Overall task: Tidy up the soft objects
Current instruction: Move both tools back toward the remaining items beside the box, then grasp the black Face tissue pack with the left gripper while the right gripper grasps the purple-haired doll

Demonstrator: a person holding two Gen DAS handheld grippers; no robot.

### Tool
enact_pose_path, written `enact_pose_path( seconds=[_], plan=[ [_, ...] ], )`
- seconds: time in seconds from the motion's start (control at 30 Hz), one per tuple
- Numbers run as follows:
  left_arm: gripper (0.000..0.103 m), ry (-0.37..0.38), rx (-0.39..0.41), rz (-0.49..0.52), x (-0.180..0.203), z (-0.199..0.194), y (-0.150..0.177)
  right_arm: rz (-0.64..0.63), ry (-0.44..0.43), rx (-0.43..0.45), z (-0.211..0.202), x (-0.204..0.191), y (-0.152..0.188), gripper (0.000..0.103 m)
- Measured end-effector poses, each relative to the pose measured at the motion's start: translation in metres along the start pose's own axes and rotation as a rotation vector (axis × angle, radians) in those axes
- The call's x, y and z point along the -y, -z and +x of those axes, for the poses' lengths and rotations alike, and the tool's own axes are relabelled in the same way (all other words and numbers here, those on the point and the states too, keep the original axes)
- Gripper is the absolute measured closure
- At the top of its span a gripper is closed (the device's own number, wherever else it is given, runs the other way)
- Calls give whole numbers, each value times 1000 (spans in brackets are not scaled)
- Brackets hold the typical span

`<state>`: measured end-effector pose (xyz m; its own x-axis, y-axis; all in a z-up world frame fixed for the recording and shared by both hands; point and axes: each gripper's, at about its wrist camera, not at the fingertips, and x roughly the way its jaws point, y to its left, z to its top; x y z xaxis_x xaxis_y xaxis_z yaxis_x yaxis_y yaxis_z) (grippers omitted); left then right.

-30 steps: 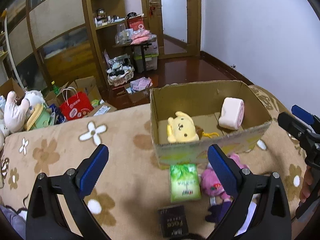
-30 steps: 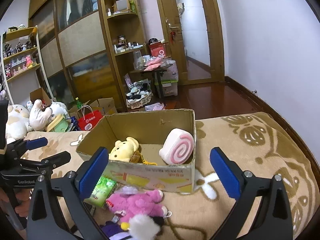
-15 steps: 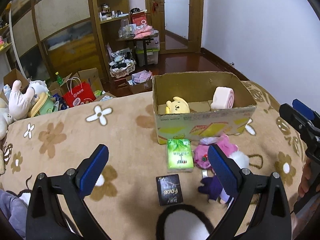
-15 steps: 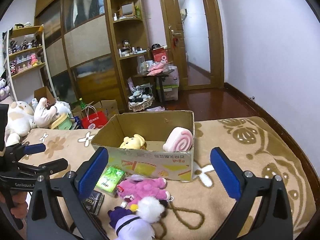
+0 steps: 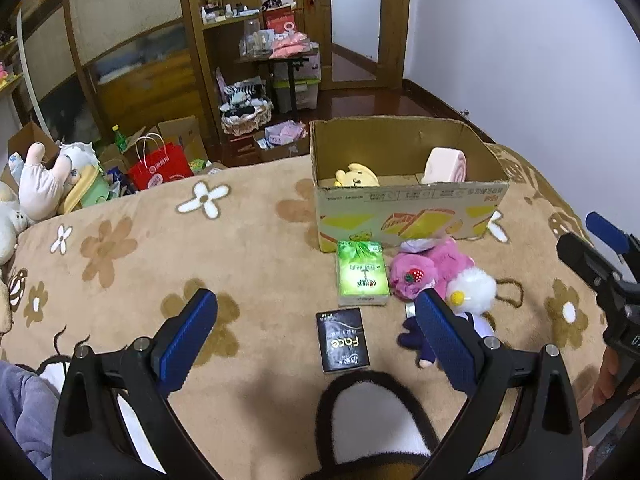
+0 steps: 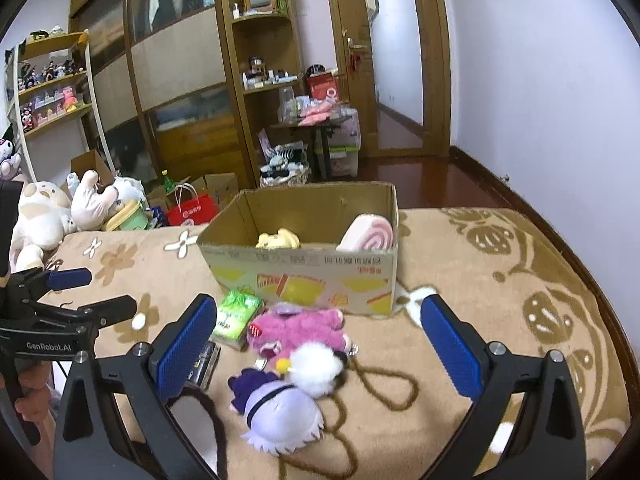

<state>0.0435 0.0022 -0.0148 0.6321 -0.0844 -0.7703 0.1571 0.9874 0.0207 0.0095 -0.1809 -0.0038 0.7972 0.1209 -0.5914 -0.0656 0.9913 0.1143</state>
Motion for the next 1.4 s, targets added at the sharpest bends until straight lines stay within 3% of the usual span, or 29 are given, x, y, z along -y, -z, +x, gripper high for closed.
enact_pose_path(
  seconds=[1.1, 1.4],
  plan=[
    [5, 3, -167, -17, -4, 53, 4, 23, 57, -216, 45, -16, 27, 0],
    [5, 15, -264, 0, 5, 88, 9, 48, 59, -284, 62, -17, 37, 0]
  ],
)
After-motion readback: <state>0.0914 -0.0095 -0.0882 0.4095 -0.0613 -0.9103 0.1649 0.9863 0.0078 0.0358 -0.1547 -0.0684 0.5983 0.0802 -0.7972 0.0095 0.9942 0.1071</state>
